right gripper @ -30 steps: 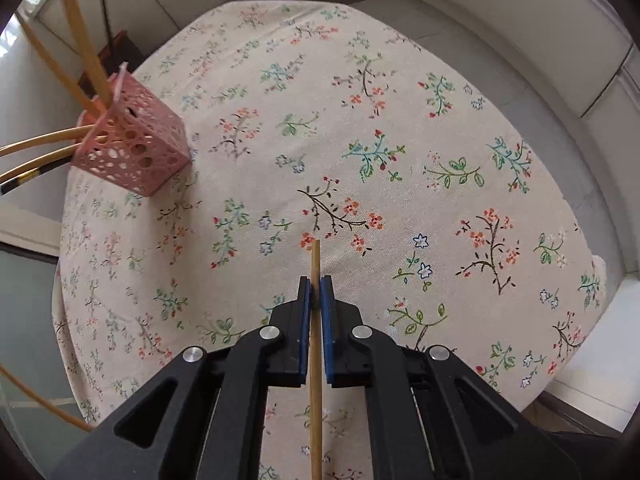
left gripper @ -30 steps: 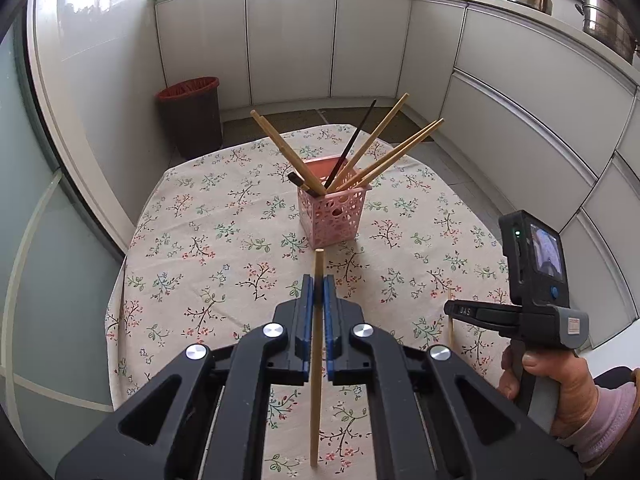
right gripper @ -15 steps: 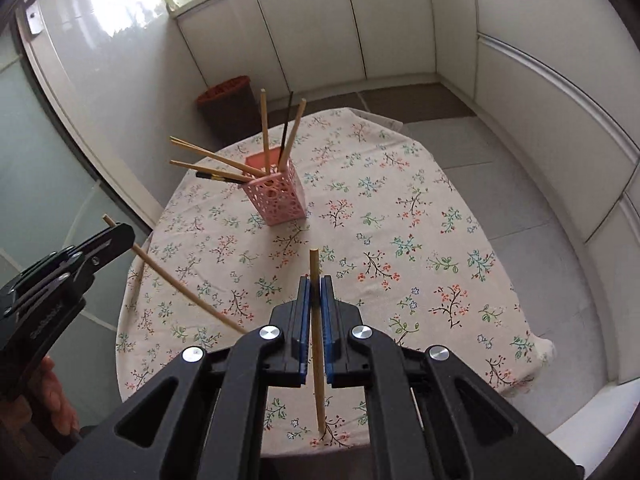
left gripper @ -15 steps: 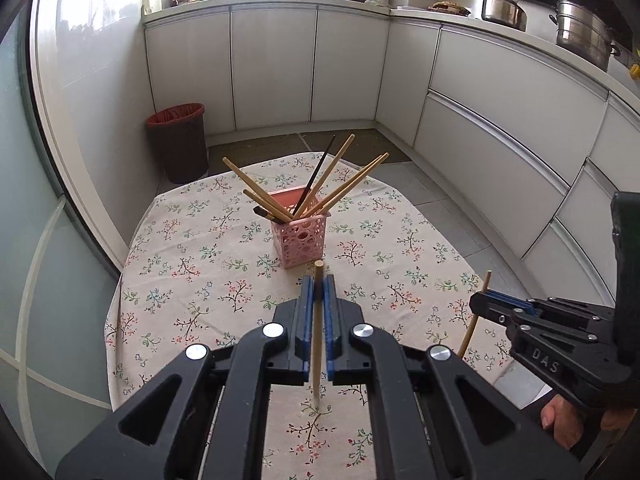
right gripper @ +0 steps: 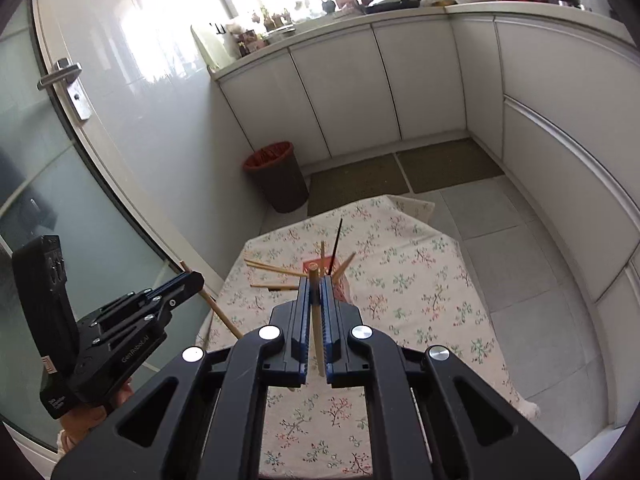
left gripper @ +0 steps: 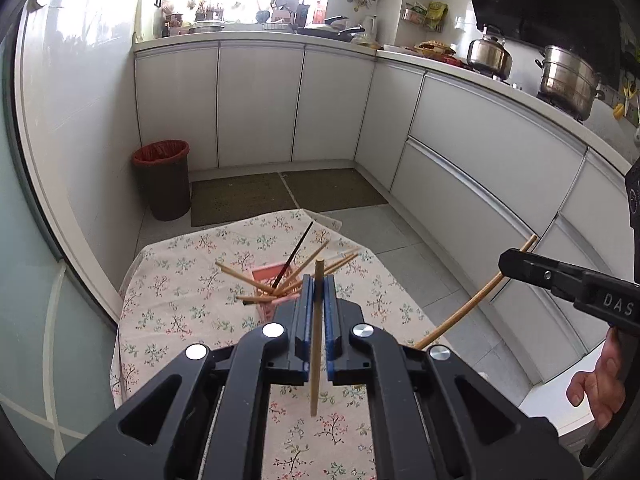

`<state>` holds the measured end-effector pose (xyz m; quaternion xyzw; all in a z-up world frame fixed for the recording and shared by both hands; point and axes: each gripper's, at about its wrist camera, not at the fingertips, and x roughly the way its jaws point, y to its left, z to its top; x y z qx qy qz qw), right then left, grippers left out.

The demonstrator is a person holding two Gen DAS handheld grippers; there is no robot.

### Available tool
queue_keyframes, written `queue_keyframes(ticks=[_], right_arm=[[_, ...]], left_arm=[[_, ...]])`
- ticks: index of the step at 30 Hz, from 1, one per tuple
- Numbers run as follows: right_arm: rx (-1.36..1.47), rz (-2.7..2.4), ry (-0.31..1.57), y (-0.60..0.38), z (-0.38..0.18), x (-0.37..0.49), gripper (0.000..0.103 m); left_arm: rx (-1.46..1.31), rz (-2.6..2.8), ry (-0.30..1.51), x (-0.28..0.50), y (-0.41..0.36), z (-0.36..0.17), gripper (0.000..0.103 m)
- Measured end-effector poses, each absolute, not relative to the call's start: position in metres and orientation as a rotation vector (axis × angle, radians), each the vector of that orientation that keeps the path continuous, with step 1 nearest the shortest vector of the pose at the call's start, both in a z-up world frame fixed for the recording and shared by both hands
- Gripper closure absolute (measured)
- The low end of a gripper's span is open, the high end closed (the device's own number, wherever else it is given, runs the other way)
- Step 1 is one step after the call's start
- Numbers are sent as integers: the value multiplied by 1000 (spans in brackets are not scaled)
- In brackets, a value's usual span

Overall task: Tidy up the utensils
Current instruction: 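Release the left tool's chopstick into the pink holder while the right tool carries its chopstick over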

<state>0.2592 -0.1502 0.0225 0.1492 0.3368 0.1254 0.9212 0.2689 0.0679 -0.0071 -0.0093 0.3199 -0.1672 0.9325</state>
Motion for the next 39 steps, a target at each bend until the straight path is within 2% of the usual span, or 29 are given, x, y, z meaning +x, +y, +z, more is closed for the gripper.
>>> queue_keyframes(ticks=[6,11,16,22,25,32,39], right_arm=[[315,274,627,-151,52,275,98],[322,273,610,-153,51,290,98],[322,260,649,-156,36,305,98],[326,241,670,-161,24,309,97],[328,239,666,-163,23,307,97],[347,260,635,-156,33,306,97],[358,274,590,-133,38,334,97]], left_arm=[[-51,-299,598,304,70,24,99],[-43,-229,540,341,64,34,99],[-33,-171,530,383,54,21,99],[-15,-150,605,417,42,-13,99],[-25,-141,587,406,46,-18,99],[-125,-101,465,334,87,6,98],[-131,0,534,285,120,-34,98]])
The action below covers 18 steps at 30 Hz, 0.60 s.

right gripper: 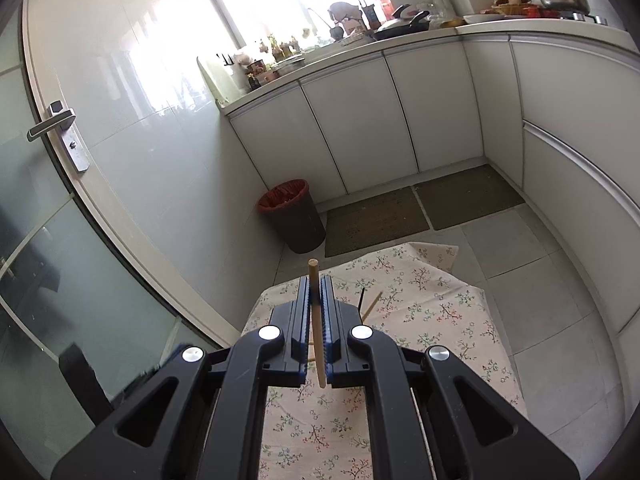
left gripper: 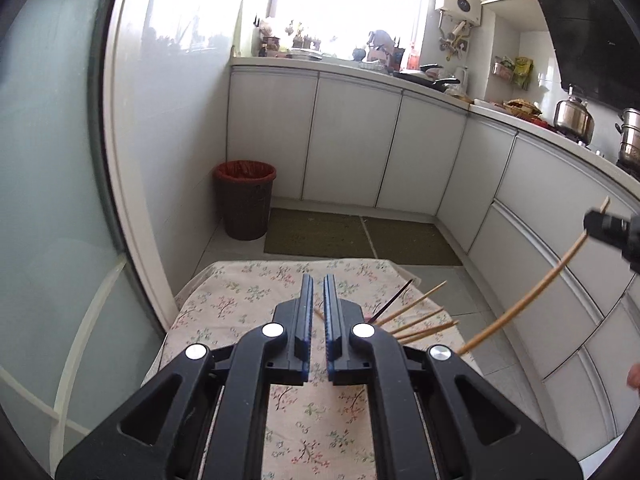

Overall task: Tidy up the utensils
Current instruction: 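Release the left tool's chopstick into the pink holder while the right tool carries its chopstick over, then drop the right tool's chopstick into the pink holder and open the right tool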

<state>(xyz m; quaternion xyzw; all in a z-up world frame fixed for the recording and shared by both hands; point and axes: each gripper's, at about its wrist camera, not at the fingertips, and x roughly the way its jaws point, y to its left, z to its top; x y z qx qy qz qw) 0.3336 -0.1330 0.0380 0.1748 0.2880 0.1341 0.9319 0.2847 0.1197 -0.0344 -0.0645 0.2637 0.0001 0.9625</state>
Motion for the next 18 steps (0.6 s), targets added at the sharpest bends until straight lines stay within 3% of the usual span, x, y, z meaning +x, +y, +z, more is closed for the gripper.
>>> queue_keyframes(ticks=[6,18], right_arm=[[326,252,567,-107,25,379,97],[154,197,559,-57,-47,434,97]], left_arm=[[-126,72,606,276,148,-77,98],[-192,91,630,291,177,-93,98]])
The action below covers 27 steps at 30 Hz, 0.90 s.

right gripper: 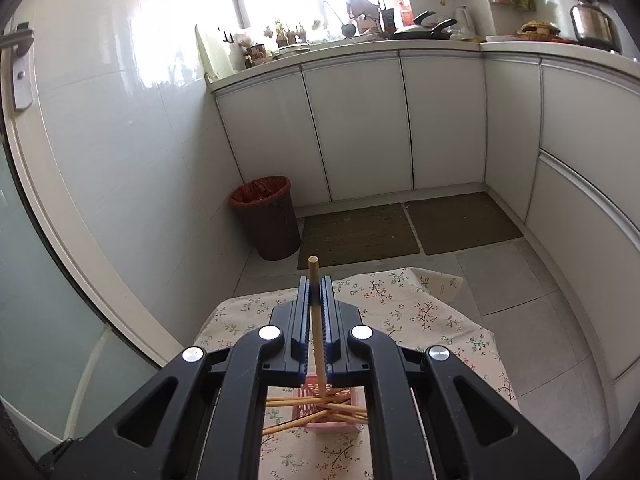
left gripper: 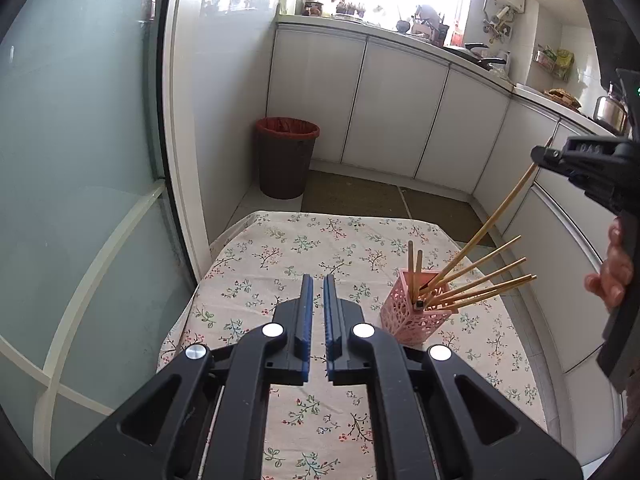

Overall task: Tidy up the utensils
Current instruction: 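Drop the right tool's chopstick into the pink holder and open the right tool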

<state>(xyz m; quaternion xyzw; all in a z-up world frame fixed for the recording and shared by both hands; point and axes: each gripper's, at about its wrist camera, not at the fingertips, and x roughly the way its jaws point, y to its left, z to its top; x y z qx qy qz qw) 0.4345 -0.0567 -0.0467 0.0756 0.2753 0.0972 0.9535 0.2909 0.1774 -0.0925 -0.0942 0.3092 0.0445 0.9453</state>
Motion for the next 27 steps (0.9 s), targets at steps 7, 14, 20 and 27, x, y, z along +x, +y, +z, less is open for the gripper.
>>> queue_keyframes(ticks=[7,14,20,27], right_arm=[[101,220,575,-39,-70,437,96],[85,151,585,-47,-63,399,73],[71,95,615,-66,-60,338,64],[124,30,648,-105,-63,262,25]], left_arm=[[-196,96,640,292,182,-94,98],[-167,91,653,291,170,-91,87],[-105,80,619,275,136,-75,66],[-122,87,566,230,108,-54,18]])
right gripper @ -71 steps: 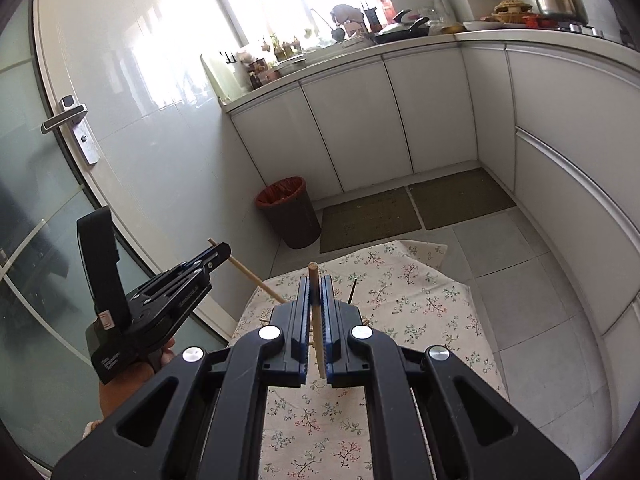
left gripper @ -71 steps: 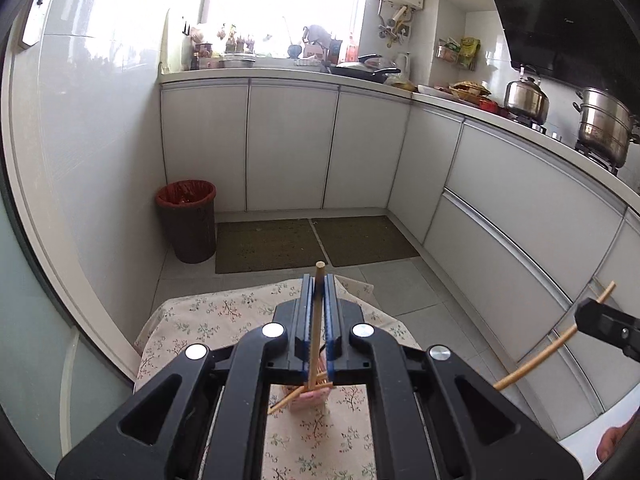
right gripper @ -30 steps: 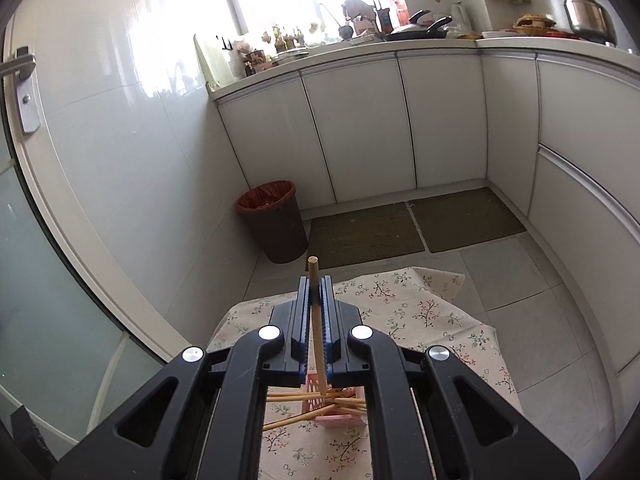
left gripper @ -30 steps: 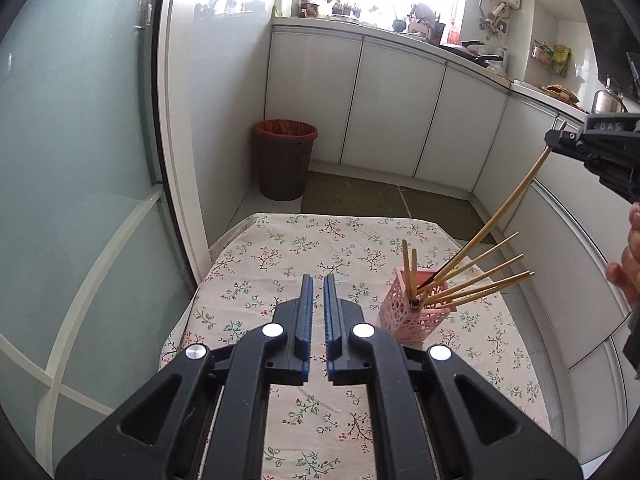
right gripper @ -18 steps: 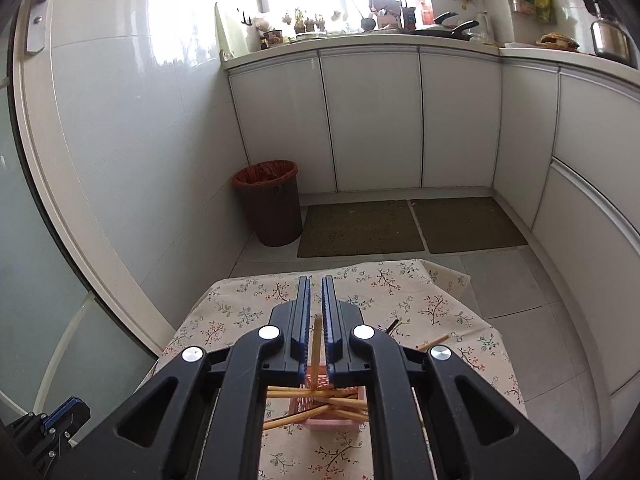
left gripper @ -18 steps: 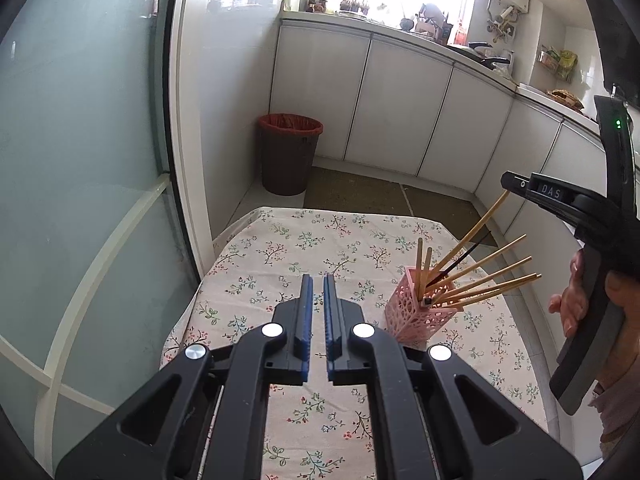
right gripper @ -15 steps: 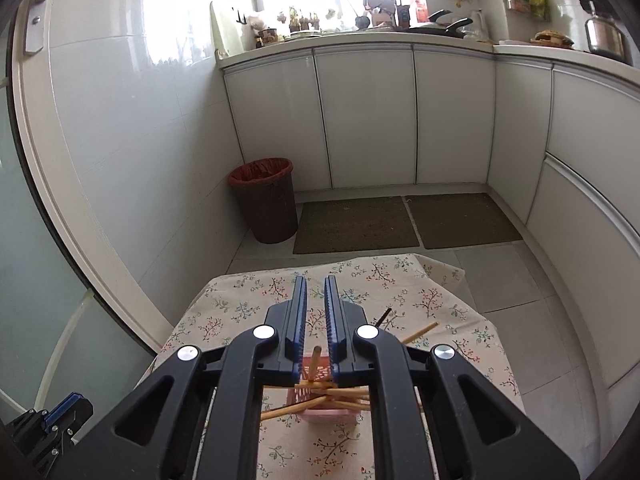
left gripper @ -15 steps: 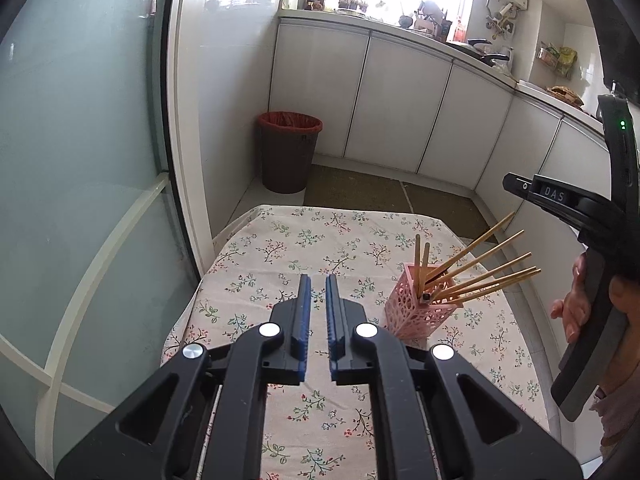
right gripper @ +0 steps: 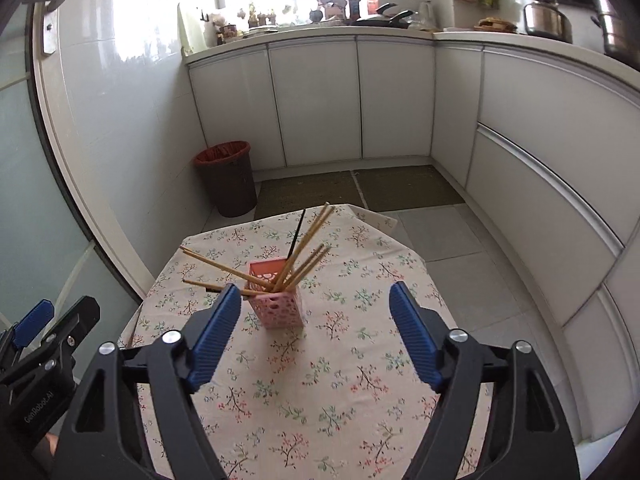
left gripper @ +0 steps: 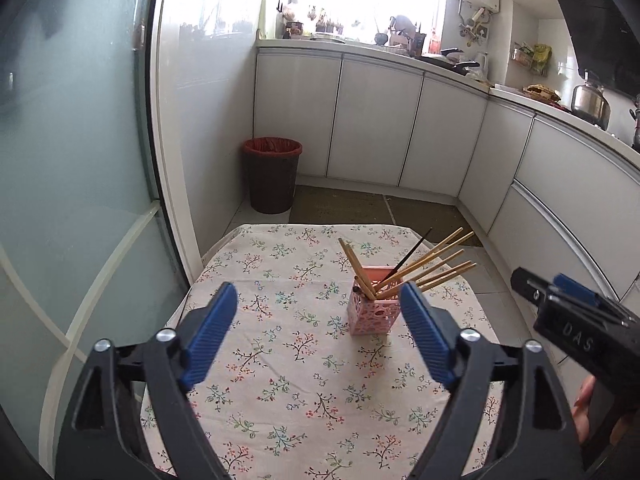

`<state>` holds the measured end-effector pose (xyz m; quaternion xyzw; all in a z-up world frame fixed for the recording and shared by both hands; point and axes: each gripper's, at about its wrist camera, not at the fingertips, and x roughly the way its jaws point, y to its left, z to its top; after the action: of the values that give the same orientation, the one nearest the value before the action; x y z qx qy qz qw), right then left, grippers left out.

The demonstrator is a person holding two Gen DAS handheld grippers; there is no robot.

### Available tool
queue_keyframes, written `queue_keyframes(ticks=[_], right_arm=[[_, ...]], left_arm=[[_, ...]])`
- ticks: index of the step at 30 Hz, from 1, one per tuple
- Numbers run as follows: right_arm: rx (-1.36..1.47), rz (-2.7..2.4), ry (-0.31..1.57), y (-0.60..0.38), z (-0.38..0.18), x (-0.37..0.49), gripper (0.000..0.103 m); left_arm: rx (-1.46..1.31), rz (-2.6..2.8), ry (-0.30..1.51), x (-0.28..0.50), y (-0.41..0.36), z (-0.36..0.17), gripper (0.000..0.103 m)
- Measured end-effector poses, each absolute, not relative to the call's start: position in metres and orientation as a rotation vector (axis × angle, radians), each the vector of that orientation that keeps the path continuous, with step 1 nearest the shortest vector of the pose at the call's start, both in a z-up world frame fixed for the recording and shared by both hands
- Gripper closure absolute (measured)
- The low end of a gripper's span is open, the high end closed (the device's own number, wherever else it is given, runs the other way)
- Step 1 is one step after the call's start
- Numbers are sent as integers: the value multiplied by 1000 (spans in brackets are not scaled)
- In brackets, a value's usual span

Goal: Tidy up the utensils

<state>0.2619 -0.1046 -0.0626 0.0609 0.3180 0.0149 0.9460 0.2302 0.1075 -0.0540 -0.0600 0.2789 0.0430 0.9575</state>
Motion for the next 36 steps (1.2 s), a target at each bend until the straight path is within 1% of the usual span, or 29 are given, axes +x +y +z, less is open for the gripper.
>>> queue_keyframes(ticks=[2,4,6,9,12,20,27,36], right_arm=[[130,10,658,-114,-62,239,18],[144,-28,637,-123,-58,215,9],[156,-91,597,-133,-53,190,6],[176,-172,570,-146,-50,159,6],[178,-214,584,-153,-52,130,6],[164,-245,584,-157,-51,77,6],[163,-247,578,-158,-44,59,6],[125,-256,542,-151,-36,46,6]], left_arm=[[-106,87,552,214,97,-47,8],[-88,79,554,200,87,-42,7],[-74,66,562,185,75,-38,7],[-56,70,569,162,62,-35,7],[-40,69,572,140,49,-34,7],[-10,117,546,84,35,-29,7],[4,103,512,56,34,-18,7],[-1,86,486,46,36,-9,7]])
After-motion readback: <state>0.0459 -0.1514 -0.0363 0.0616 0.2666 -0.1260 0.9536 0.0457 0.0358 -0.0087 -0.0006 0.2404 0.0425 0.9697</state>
